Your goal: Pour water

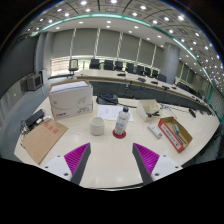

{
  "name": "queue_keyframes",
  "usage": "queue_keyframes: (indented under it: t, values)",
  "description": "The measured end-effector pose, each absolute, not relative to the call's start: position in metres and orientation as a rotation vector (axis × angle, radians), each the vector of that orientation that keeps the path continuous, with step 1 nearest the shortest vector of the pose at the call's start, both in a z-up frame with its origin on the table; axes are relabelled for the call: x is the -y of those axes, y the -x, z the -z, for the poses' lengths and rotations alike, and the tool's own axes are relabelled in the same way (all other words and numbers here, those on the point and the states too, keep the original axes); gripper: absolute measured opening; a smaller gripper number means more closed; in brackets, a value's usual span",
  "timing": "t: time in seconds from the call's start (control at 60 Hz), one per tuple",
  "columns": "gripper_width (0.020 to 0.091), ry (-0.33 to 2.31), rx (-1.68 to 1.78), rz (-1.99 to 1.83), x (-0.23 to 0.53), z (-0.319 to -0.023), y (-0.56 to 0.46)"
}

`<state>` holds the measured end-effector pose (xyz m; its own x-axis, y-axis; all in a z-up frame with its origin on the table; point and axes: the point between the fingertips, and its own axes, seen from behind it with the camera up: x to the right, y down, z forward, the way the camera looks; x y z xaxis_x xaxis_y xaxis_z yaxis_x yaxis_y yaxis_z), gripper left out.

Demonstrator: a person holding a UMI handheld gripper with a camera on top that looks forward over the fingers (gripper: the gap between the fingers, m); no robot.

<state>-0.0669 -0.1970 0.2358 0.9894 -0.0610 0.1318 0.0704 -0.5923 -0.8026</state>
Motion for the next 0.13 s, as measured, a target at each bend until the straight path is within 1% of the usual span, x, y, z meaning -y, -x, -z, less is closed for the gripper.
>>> queue_keyframes:
  t: [0.133]
  values:
    - [0.0862, 2.180, 0.028, 0.199, 0.2002, -0.2434, 0.0673]
